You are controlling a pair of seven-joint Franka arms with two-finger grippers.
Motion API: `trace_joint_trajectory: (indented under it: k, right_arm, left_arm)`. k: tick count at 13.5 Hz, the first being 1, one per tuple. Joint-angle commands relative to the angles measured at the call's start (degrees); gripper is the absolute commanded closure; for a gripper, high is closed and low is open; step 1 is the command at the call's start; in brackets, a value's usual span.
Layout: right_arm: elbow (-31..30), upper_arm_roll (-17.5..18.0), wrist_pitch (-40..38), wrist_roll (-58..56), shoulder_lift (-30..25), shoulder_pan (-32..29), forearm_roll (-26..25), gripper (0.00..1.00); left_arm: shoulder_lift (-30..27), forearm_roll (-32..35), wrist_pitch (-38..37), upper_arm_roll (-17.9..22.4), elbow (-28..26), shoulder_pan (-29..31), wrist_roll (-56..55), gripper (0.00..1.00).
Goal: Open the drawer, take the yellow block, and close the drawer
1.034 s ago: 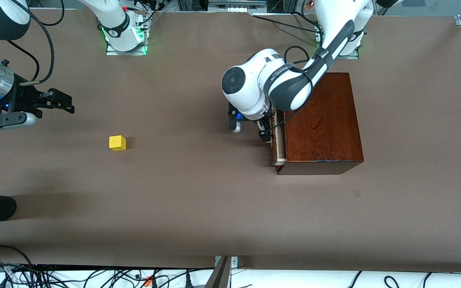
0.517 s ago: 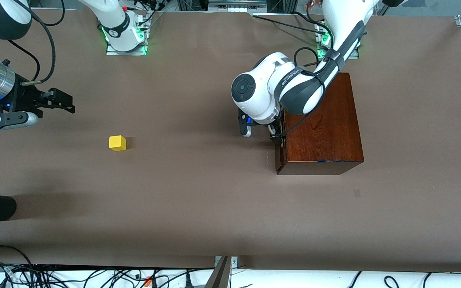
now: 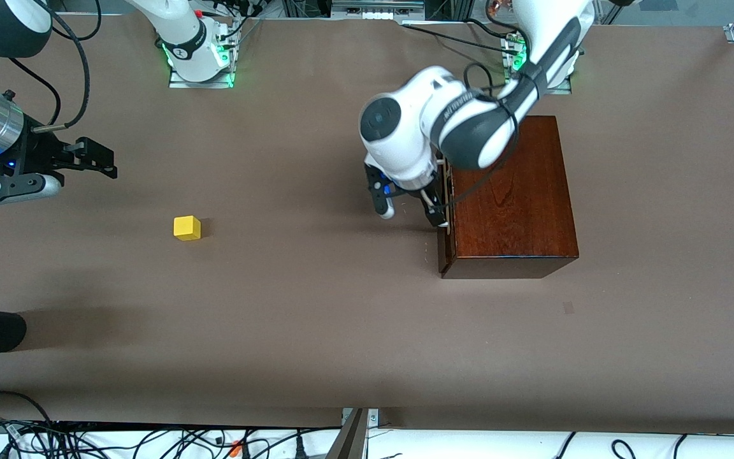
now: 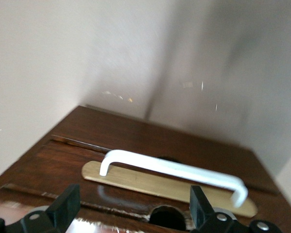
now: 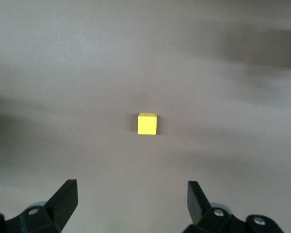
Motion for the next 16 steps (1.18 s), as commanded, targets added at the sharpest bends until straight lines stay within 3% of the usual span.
trace_joint_trajectory:
  k: [1,4,7,11,13,14,16]
  right_arm:
    - [-0.29,1.35,0.0,-0.24,-0.99,-0.39,-2.46,0.0]
    - [3.99,1.26,-0.78,-0.59,0.06,-0.39,-2.73,0.0]
    - [4.63,1.17,-0.88,-0.77,0.5,-0.39,-2.64,0.0]
    - [4.9,0.91,-0.62,-0.24,0.59,-0.74,-2.38,0.0]
    - [4.9,0.91,-0.87,-0.06,0.51,-0.74,-2.38,0.0]
    - [4.9,0.91,-0.79,-0.06,0.59,-0.74,-2.38,0.0]
    - [4.81,0.82,-1.14,-0.06,0.51,-0.83,-2.38,0.0]
  left_arm:
    - [-2.65,-1.82,-1.32,-0.11,3.31,-1.85,-10.5,0.0]
    - [-8.54,-6.39,-2.28,0.41,3.32,-0.45,-19.47,0.0]
    - [-12.32,-10.78,-9.04,0.33,6.37,4.37,-30.81,0.0]
    - [-17.15,-15.02,-11.6,0.59,7.8,13.78,-32.94,0.0]
    - [-19.01,-17.38,-16.33,0.76,7.62,17.65,-34.7,0.0]
    - [-20.14,-19.4,-17.57,2.85,7.36,18.45,-34.44,0.0]
    - [-23.22,-25.19,-17.67,12.24,4.92,16.88,-32.44,0.0]
